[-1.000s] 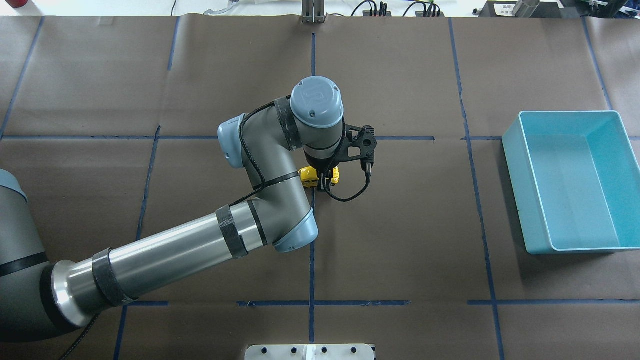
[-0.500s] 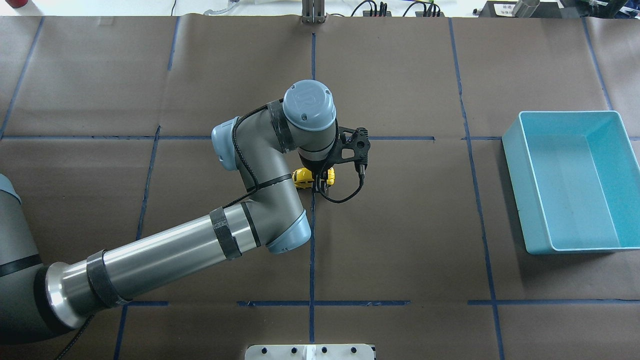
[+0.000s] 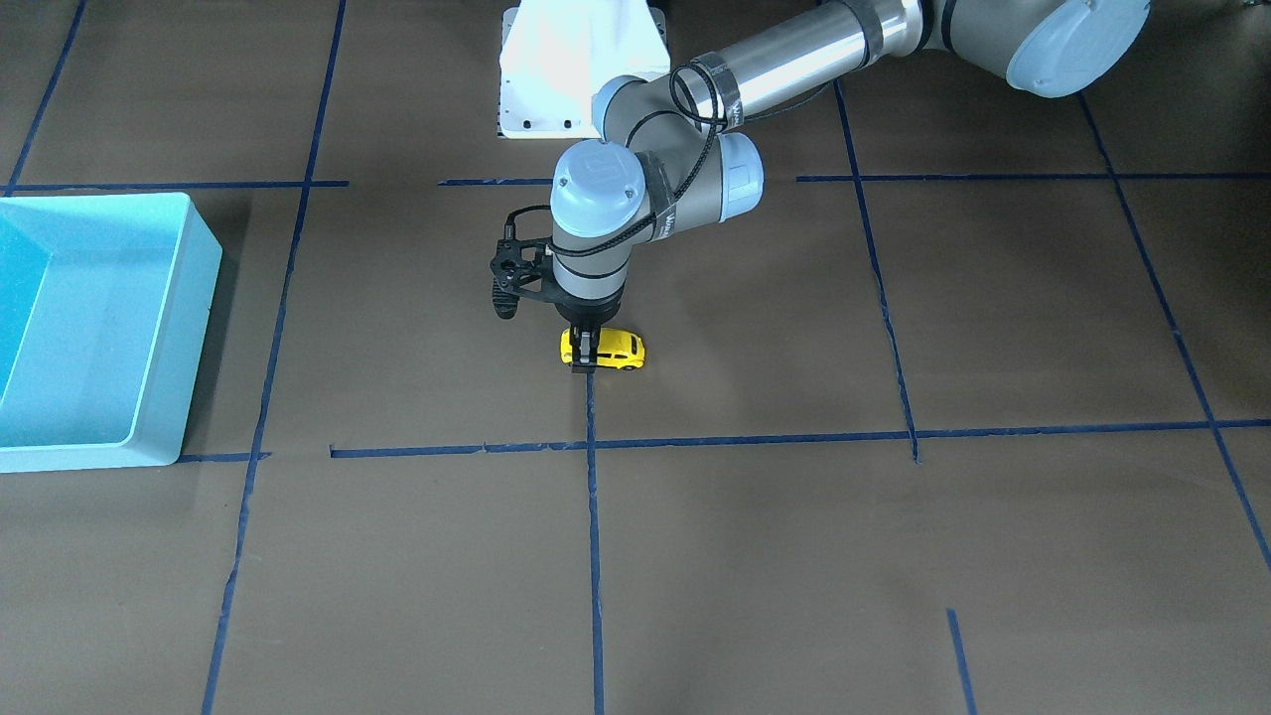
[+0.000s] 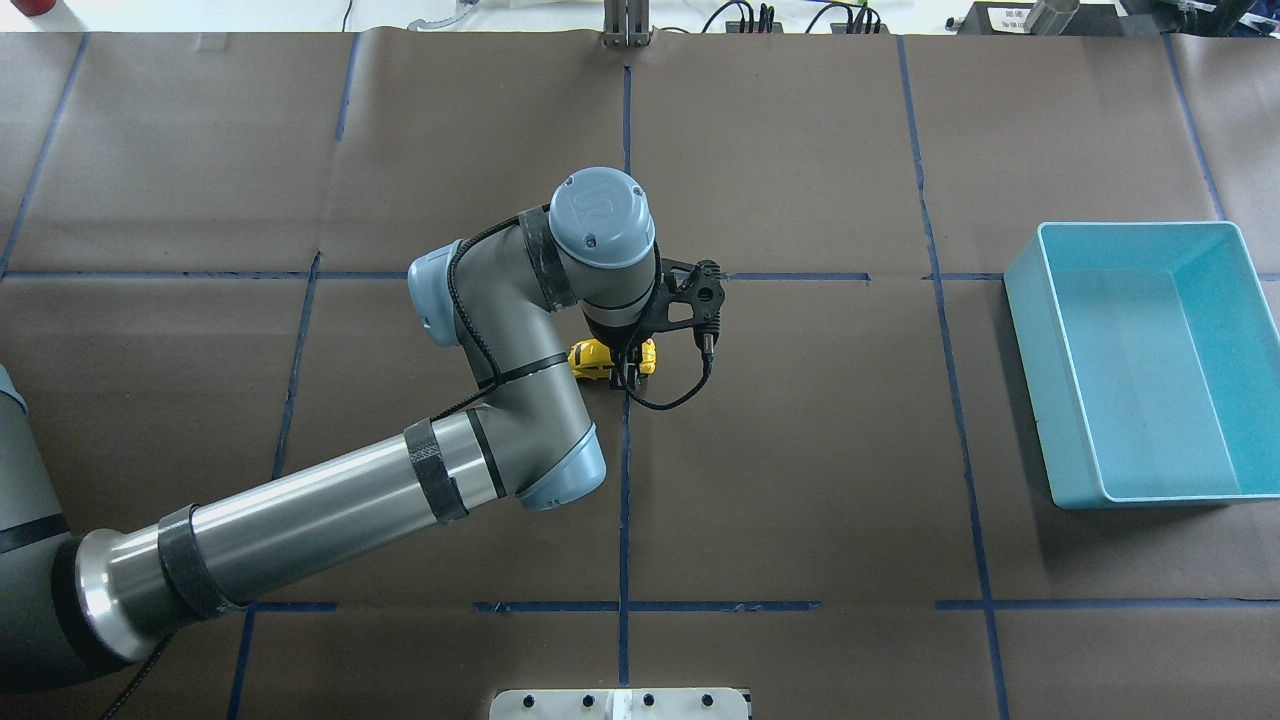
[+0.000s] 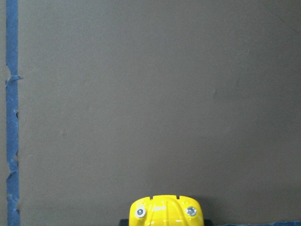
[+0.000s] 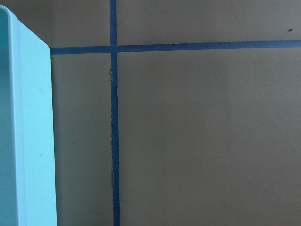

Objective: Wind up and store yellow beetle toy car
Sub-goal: 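Keep pulling the car back toward the robot with the left gripper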

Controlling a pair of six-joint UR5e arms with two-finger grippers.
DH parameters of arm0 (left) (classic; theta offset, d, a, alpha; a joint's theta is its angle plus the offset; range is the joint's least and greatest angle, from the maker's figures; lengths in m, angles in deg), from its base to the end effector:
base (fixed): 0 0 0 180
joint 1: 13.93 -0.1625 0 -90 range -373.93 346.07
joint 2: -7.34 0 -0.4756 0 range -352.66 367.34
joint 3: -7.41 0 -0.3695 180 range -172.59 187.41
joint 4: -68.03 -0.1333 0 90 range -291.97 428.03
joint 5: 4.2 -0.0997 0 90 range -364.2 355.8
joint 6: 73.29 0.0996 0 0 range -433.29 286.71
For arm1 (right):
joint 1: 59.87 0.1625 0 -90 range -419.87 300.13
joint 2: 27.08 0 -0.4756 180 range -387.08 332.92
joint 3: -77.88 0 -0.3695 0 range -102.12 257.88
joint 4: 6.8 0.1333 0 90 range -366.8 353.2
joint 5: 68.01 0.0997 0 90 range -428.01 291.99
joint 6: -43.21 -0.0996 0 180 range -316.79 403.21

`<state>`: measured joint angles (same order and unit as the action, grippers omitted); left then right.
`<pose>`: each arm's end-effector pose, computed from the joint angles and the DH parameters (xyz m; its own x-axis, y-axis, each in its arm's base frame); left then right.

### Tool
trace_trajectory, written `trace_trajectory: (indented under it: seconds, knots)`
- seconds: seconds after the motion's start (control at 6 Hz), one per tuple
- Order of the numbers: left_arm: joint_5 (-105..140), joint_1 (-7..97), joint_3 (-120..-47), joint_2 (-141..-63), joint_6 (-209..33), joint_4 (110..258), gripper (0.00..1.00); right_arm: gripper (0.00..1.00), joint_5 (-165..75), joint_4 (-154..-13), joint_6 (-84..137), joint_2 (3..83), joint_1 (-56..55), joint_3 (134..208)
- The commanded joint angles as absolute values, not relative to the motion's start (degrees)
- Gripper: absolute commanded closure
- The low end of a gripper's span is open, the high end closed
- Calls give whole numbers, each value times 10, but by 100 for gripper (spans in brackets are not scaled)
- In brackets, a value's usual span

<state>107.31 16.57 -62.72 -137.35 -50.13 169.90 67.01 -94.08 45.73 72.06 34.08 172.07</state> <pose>0.6637 -0.5033 0.2174 -0.0097 0.9984 0.0549 -0.6387 -0.0484 0.7679 0.0895 -0.3842 0.7382 0.7056 0.0322 0.7078 -0.0378 0.9993 -0.0078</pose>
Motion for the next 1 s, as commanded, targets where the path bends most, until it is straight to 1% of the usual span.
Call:
trace_trajectory:
  seconds: [0.0,0.83]
  knots:
    - [1073,167,-652,-1351,-501,1699,100,0,671,-941,457,721,341,1721]
    - [1121,185,-673,-1309,-501,1713,100,0,671,-941,458,721,341,1721]
